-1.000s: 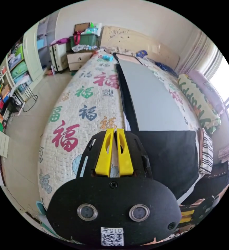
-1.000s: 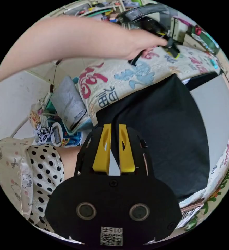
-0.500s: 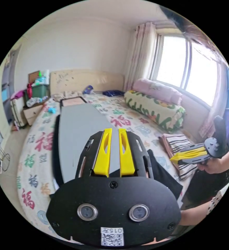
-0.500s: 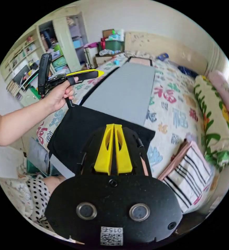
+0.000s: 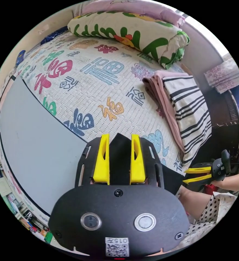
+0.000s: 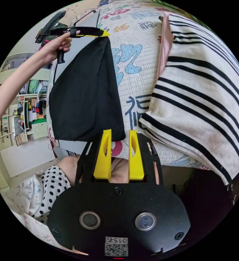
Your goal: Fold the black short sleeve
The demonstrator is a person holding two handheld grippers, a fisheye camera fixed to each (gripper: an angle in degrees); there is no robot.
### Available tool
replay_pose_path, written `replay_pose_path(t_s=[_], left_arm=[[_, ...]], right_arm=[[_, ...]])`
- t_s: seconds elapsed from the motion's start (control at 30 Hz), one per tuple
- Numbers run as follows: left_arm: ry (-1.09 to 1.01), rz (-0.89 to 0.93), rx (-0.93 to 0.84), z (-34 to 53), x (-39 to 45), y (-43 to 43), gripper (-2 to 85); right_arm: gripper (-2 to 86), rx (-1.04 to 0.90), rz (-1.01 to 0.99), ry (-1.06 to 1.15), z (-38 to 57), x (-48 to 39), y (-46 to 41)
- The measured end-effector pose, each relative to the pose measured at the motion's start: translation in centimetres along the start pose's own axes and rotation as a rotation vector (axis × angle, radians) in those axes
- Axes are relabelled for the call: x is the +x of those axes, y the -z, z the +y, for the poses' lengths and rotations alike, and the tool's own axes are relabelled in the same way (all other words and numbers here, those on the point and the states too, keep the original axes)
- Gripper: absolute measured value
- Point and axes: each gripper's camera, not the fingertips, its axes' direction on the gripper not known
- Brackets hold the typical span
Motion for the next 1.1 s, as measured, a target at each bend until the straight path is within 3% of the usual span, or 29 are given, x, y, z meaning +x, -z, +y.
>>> replay_pose_path(t_s=[0.17,0.4,0.5,0.73,0.9,1.1], left_arm=[[-0.069,-0.071,-0.131,-3.7,1.0,-4.2,6.0],[-0.054,-0.061,-0.11,-4.6,0.1,-4.1,1.0],[-0.032,-0.016,-0.018,-4.7,-0.6,-2.5,0.7],[-0.025,0.274,0.441,-5.1,-2.2,6.0,0.5],[-0.015,0.394,0.621,2.2,-6.6,11.5,0.5],[0.072,0.329,0.631,22.4,-15.4,15.4,0.4]], right_arm=[[7.2,-0.05,0.035,-0.011,0.9,-2.9,1.7],[1.2,-0.032,-0.045,0.062,5.5,-5.9,7.9],[0.8,0.04,-0.03,0.023,8.4,-6.2,13.3],[0.5,0.244,0.217,-0.018,15.9,-10.0,30.1],[0.5,0.195,0.204,0.195,20.4,-20.7,33.3],[0.6,0.046,-0.011,0.429,24.2,-35.3,26.1]])
